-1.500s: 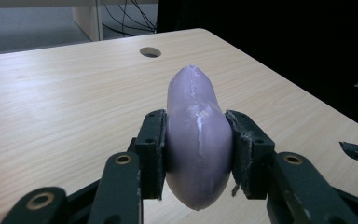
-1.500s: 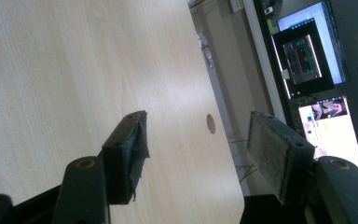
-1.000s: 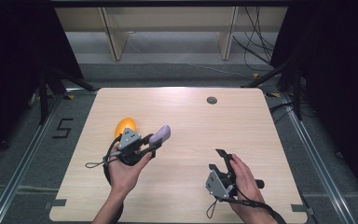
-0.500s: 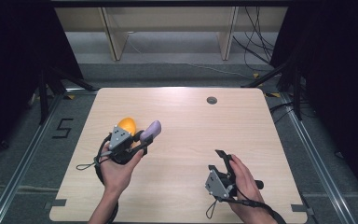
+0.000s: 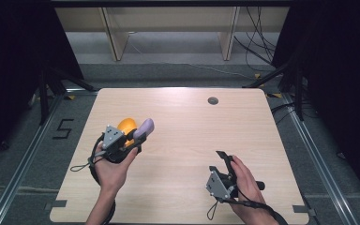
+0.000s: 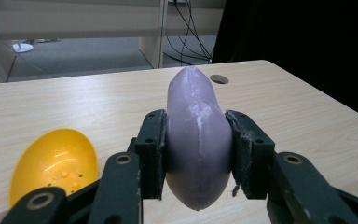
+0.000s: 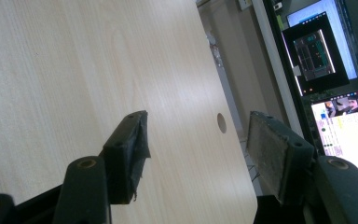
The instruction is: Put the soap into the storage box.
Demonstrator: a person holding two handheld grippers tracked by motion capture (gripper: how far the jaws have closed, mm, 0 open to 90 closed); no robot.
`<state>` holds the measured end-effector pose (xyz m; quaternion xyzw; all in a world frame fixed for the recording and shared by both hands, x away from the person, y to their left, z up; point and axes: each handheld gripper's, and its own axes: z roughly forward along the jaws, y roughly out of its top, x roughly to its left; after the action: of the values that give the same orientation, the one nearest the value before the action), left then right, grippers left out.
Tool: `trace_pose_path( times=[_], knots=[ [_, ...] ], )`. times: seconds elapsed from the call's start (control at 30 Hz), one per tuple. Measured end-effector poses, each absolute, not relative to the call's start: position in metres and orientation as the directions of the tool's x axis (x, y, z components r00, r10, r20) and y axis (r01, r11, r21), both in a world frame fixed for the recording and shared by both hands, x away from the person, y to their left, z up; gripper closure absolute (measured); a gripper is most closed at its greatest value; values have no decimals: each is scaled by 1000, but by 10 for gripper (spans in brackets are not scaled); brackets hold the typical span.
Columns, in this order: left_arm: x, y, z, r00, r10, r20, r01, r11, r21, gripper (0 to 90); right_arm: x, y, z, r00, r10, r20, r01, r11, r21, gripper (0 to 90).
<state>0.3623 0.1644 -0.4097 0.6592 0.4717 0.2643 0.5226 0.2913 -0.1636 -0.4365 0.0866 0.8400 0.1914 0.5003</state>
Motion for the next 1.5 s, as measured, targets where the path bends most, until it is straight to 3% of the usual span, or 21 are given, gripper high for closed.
trace_pose_path(
  times=[0.93,1.0,1.5],
  knots=[
    [380,183,-408,317,941,-117,325,8,946,591,292,-164,-437,-487,342,-804,-42,910,412,398],
    [382,184,-409,310,944,-113,326,6,945,591,294,-165,-435,-479,295,-826,-82,922,378,398],
    [398,195,-422,223,972,-75,329,-3,944,591,292,-164,-438,-495,351,-795,-37,905,423,398]
  ],
)
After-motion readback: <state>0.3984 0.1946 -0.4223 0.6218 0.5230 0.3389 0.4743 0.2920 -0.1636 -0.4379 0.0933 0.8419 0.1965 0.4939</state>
